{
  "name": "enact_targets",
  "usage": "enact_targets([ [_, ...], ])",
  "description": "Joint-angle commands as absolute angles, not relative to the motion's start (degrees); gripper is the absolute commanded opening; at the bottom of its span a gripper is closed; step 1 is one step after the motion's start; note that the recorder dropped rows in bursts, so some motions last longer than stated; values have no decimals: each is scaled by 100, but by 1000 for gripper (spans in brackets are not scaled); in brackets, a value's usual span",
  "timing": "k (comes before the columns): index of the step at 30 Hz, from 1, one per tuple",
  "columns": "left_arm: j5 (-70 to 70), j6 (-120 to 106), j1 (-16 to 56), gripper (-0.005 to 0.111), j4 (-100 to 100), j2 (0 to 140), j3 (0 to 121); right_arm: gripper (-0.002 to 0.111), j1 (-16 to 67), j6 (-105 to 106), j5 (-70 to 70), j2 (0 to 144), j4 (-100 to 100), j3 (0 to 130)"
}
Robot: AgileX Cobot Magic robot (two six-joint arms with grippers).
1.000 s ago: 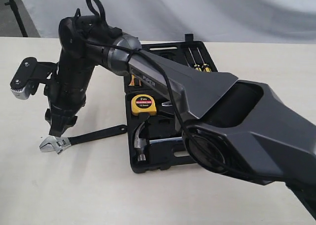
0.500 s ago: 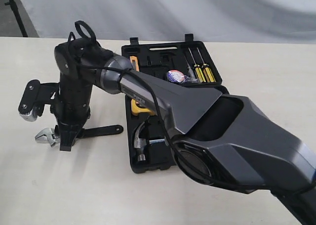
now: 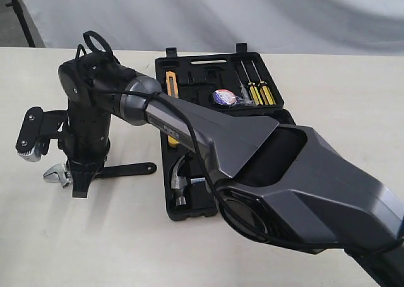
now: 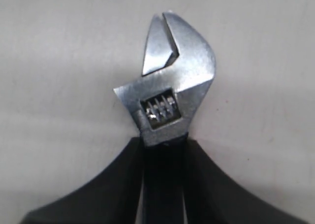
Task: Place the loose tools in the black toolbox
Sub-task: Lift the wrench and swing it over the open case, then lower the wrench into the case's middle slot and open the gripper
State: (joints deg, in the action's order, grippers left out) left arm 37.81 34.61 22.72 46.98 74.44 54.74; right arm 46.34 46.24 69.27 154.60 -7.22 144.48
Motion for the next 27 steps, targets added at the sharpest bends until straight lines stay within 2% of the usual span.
enact_targets([
  [1, 3683, 3520, 2253, 1, 4620, 7398, 5420, 0, 4627, 4565, 6996, 15317, -465, 14525],
  [10, 3683, 3520, 2253, 1, 4620, 7398, 5420, -1, 4605, 3886, 6996, 14293, -429, 14764],
  [13, 3683, 3520, 2253, 1, 4620, 7398, 5420, -1, 4471, 3730, 6996, 13950, -281, 14372],
  [21, 3683, 3520, 2253, 1, 4620, 7398, 5420, -1, 3620, 4073, 6996, 12021, -408, 10673],
  [27, 3683, 3520, 2253, 1, 4620, 7398, 5420, -1, 2703, 5234, 5113, 10702, -428, 8316],
])
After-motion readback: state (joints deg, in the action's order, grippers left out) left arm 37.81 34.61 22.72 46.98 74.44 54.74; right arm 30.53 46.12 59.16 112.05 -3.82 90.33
